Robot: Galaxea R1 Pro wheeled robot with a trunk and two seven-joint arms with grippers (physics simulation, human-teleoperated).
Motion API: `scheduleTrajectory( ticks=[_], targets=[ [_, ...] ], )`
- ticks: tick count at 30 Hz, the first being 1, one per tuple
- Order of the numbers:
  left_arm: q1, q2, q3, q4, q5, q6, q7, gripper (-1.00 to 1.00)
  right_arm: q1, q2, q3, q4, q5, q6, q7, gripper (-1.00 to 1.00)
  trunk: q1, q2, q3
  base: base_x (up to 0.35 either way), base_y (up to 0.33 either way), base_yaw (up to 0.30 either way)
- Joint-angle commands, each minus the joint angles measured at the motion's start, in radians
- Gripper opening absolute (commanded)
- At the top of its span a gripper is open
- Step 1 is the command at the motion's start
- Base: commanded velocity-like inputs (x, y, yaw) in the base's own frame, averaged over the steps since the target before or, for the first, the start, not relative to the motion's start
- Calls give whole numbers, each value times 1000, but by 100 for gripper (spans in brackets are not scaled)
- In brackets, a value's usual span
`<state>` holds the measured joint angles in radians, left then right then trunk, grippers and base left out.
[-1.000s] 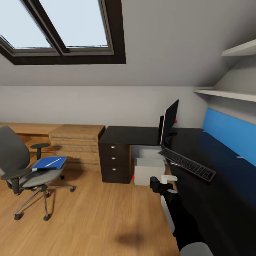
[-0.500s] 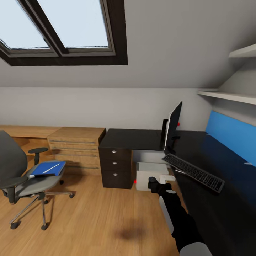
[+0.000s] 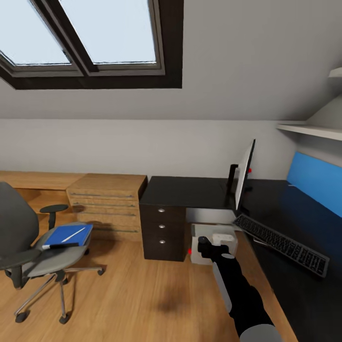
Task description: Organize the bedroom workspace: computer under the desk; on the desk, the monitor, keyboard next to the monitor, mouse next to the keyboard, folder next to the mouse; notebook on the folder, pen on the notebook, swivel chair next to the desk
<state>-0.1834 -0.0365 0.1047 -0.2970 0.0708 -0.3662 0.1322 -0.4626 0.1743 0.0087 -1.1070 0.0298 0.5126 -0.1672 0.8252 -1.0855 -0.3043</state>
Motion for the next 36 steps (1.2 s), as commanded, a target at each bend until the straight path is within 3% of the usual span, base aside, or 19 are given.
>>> scheduleTrajectory(
  ticks=[1,10,18,24,27,28,29,31,32,35,36],
  targets=[
    [-1,-1,1,0,7,-4,-2,100,-1,0,1,-2,-1,6,-5,-100,-3,6,2,257,225,0],
    [-1,0,1,0,7,-4,-2,100,4,0,11,-2,1,-5,-6,-100,-30,55,35,256,179,19],
    [-1,-1,1,0,7,-4,-2,100,7,0,118,2,2,-40,-13,-100,-30,55,38,249,108,213],
    [-1,-6,-4,-5,5,-4,-5,100,7,0,134,2,2,-49,-14,-100,-30,55,38,261,14,275],
    [-1,-10,-11,-68,4,9,-7,100,7,0,135,3,2,-50,-13,-100,-30,55,38,280,1,278],
    [-1,-12,-10,-131,4,43,-8,100,7,0,135,5,2,-51,-13,-100,-30,55,38,297,0,278],
    [-1,-20,-10,-280,5,194,-8,100,7,0,135,8,2,-51,-13,-100,-30,55,38,318,0,278],
    [-1,-25,-10,-394,7,317,-8,100,7,0,135,8,3,-51,-14,-100,-30,55,38,323,0,278],
    [-1,-46,-11,-585,7,496,-9,100,7,0,135,8,4,-51,-14,-100,-30,55,38,328,0,278],
    [-1,-73,-14,-777,8,629,-9,100,7,0,135,9,5,-51,-14,-100,-30,55,38,329,0,278],
    [-1,-88,-34,-882,8,693,-9,100,7,0,135,9,5,-51,-14,-100,-30,55,38,330,0,278]
  ],
)
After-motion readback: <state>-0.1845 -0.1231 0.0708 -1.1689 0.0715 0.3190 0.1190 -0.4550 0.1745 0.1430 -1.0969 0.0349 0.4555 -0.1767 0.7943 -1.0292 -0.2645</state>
